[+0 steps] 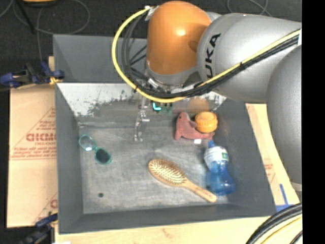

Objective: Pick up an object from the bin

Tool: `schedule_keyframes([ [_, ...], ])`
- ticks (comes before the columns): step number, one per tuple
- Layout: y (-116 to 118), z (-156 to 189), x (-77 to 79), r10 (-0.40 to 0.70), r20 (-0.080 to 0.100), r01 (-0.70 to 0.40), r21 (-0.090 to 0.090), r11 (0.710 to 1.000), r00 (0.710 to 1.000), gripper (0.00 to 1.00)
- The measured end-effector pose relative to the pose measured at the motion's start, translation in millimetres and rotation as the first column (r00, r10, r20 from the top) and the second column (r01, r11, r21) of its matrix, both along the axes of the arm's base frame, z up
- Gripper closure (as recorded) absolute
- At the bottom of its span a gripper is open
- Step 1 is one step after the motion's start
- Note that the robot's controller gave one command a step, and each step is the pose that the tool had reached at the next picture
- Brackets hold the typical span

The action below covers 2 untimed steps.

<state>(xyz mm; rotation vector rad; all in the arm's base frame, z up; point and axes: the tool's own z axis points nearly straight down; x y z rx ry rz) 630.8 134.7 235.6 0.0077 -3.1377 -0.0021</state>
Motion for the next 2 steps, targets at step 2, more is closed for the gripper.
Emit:
schedule_keyframes([
  [2, -14, -34, 0.1, 0.071, 0.014, -0.071, -0.001, 0.997, 0.997, 0.00],
])
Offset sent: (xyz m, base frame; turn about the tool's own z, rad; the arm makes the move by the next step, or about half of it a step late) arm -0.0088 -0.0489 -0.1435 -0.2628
